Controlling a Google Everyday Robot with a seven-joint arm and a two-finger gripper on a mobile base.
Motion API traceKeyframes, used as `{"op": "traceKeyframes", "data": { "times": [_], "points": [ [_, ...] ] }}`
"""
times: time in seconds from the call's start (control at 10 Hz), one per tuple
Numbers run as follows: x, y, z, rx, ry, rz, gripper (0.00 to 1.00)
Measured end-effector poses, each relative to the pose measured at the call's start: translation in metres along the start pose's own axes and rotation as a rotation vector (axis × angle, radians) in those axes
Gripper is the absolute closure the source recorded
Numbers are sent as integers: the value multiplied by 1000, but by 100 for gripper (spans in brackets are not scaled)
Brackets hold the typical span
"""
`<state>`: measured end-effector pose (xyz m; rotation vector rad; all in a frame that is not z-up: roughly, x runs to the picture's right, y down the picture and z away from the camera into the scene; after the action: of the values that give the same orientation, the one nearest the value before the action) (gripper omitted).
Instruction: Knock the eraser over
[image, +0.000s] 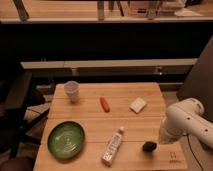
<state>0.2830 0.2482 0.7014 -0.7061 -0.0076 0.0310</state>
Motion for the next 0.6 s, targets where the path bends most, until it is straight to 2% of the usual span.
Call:
{"op": "traceKeyframes", "data": {
  "times": [0.6],
  "points": [
    [-16,-3,10,-7,22,-38,100]
  ]
}}
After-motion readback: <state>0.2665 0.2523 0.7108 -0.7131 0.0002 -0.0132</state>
